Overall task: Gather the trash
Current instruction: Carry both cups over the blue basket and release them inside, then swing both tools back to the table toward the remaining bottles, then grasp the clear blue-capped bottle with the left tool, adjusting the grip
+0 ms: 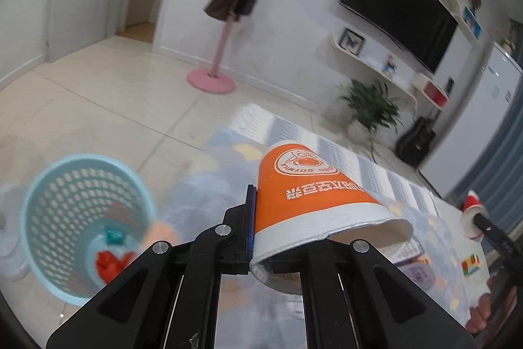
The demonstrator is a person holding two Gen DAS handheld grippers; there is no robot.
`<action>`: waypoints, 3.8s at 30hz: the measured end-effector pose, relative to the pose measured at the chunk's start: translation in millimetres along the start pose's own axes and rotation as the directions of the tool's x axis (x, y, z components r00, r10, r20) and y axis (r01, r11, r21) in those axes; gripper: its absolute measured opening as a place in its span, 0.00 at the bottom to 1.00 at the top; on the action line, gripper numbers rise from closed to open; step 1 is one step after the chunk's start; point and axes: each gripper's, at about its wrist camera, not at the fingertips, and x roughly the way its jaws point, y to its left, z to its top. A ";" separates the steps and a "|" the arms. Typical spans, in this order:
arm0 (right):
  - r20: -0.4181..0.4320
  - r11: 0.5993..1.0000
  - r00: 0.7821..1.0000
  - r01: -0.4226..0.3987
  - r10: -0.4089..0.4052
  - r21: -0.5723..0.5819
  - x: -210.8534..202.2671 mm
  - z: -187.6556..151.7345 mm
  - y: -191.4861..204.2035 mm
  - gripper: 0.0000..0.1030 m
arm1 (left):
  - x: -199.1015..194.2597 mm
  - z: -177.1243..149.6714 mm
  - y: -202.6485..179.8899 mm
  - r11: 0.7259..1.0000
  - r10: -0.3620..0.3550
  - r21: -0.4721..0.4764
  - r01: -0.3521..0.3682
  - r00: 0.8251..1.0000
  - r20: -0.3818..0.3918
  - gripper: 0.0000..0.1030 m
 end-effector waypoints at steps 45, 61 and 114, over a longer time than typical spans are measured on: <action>-0.452 0.850 0.824 -0.475 0.340 -0.227 120.1 -100.5 404.7 0.75 | -18.4 -21.1 250.9 0.904 0.275 -0.239 -0.354 0.911 -0.309 0.67; -0.293 0.874 0.879 -0.442 0.377 -0.201 42.6 -58.3 321.0 0.77 | -76.3 15.2 191.7 0.930 0.163 -0.335 -0.153 0.987 0.003 0.67; -0.213 0.993 0.976 -0.022 0.047 0.116 -27.0 -98.5 -50.7 0.77 | 73.2 -119.5 -176.1 0.764 -0.327 0.303 0.571 0.745 -0.581 0.65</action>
